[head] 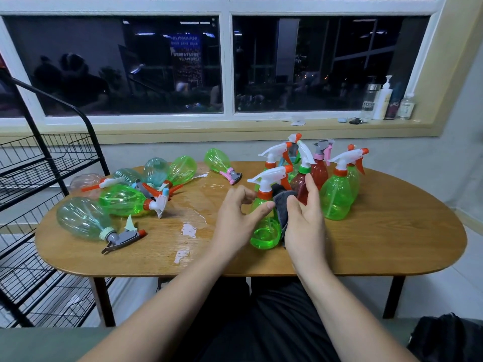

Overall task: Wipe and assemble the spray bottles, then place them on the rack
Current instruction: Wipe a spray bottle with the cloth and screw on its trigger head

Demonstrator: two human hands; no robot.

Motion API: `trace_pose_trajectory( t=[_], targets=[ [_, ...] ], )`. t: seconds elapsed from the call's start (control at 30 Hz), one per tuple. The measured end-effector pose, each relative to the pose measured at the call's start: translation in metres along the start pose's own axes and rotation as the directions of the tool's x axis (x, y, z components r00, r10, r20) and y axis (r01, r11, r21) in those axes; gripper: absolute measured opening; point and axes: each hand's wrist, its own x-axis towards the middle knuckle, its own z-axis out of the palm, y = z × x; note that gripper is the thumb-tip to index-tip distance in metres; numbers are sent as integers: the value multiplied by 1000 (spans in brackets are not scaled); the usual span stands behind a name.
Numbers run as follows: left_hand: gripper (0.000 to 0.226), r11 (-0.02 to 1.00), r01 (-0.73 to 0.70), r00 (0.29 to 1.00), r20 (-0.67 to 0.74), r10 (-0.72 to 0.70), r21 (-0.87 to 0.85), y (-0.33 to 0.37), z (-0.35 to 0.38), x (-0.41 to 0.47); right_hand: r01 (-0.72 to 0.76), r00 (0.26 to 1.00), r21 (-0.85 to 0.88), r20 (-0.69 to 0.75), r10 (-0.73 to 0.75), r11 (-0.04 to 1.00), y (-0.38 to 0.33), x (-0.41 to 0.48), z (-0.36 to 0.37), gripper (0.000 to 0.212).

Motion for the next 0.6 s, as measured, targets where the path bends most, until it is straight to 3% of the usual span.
trace_pose_trajectory(
  t=[0.17, 0.5, 0.6],
  targets=[
    [32, 994, 89, 994, 68, -85, -70, 0, 1, -4, 47, 998, -35, 38, -45, 998, -2, -1, 0, 60],
    [45, 999, 18, 999, 49, -15, -50, 2, 5, -7, 163, 978, -165, 156, -138, 973, -18, -8, 4, 75],
    [31, 999, -5, 999, 48, 7, -36, 0, 7, -9, 239, 960, -244, 203, -191, 940, -18, -14, 2, 79]
  ],
)
